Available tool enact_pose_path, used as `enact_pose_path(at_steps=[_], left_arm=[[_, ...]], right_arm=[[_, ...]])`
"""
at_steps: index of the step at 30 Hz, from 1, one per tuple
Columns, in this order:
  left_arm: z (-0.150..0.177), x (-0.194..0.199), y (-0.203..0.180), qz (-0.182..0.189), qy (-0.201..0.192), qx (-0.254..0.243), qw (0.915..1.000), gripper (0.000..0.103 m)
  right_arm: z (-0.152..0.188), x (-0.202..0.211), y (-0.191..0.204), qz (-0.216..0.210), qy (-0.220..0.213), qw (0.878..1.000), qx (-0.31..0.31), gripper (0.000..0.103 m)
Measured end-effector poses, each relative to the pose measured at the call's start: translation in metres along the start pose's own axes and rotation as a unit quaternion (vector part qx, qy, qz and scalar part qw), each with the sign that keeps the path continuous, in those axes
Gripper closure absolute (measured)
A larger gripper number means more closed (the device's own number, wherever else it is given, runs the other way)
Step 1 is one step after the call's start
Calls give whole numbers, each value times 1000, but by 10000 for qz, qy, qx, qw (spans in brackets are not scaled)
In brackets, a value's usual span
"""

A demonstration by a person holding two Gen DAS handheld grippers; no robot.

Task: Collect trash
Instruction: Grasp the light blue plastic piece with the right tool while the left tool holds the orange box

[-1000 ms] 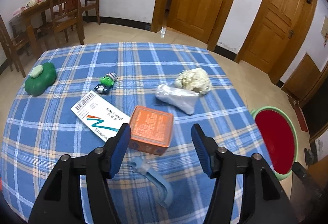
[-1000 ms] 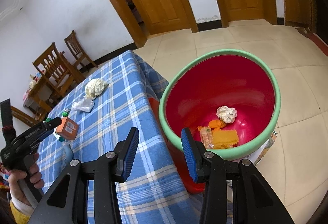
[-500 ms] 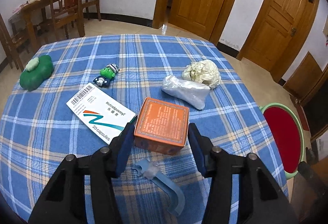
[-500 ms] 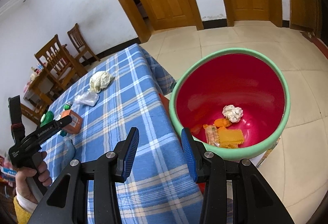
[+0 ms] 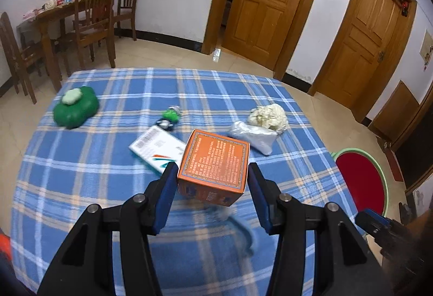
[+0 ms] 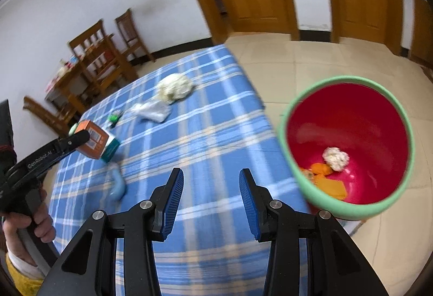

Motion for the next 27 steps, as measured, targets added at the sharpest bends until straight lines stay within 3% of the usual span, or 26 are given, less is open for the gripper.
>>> enact_pose_path(at_steps=[12, 19, 27], left_arm=[[7, 24, 71, -233, -50, 507, 9984, 51], [11, 34, 98, -149, -121, 687, 9975, 51], [16, 34, 109, 35, -135, 650, 9978, 51]], right_arm=[[-15, -49, 88, -669, 379, 9933, 866, 59], [-14, -71, 123, -521, 531, 9902, 1182, 59], [-10, -82, 130, -280, 562, 9924, 1063, 59]])
Point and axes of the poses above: each gripper's, at about its wrist camera, not at the fingertips, and x roughly against the way its jaws point, y to its left, z to its underside, the point moved 1 cm from there along -x, roughly the way its jaws point, and after that the axes turned 14 degrees about x, right-handed, at the moved point
